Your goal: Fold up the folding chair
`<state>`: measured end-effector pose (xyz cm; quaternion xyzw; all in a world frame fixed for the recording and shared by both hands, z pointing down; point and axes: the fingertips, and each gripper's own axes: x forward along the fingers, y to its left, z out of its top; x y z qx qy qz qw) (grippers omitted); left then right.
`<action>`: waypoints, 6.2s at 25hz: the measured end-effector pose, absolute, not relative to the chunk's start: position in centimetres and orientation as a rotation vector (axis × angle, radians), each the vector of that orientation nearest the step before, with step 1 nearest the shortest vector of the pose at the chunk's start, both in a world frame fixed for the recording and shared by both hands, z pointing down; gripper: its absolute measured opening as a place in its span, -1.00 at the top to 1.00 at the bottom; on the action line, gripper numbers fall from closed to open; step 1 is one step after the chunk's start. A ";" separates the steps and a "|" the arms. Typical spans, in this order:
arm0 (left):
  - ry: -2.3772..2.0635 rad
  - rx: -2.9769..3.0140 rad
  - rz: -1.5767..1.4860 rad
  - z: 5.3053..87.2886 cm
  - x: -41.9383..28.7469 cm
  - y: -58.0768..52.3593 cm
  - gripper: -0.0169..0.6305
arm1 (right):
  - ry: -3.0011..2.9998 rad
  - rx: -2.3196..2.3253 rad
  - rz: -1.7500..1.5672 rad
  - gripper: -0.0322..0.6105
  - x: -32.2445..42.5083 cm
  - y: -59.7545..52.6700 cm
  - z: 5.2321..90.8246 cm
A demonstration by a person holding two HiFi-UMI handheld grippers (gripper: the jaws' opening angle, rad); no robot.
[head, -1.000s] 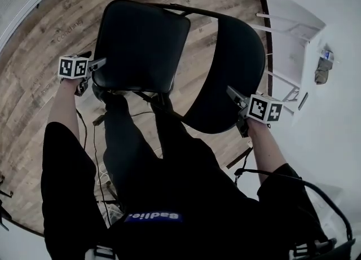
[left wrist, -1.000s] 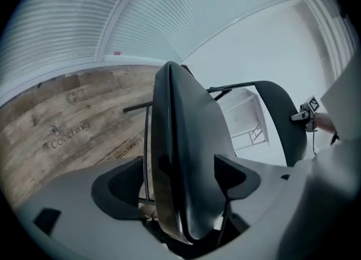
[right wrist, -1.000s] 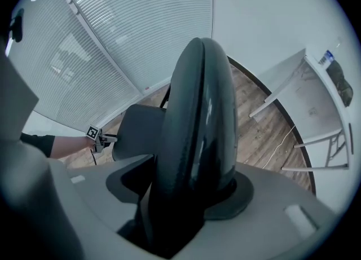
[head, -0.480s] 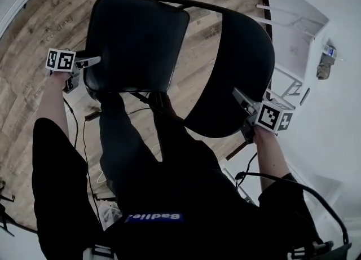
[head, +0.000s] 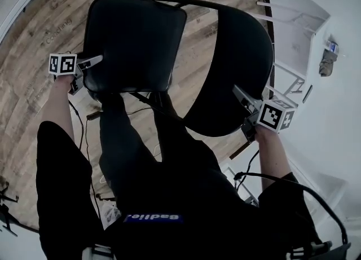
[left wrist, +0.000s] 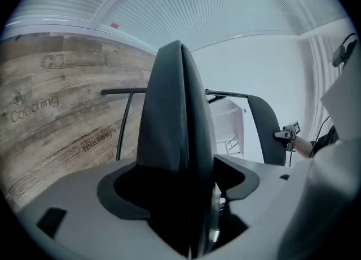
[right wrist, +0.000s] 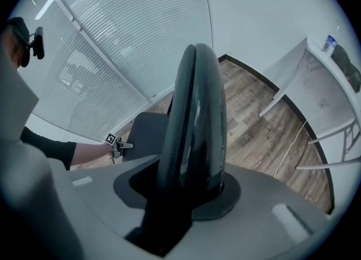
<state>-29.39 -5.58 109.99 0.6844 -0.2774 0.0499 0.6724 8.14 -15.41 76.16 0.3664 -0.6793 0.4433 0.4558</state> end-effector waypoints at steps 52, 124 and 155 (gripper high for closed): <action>-0.840 1.482 0.196 78.9 -3.9 -8.7 0.09 | -1.707 0.871 1.111 0.74 15.0 -17.0 58.2; -0.965 1.991 0.303 56.5 -0.8 -8.3 0.49 | -1.599 0.969 0.944 0.67 22.1 -17.9 54.6; -1.323 2.448 0.099 39.0 -8.9 -5.9 0.93 | -1.569 0.974 0.919 0.68 21.3 -17.2 54.6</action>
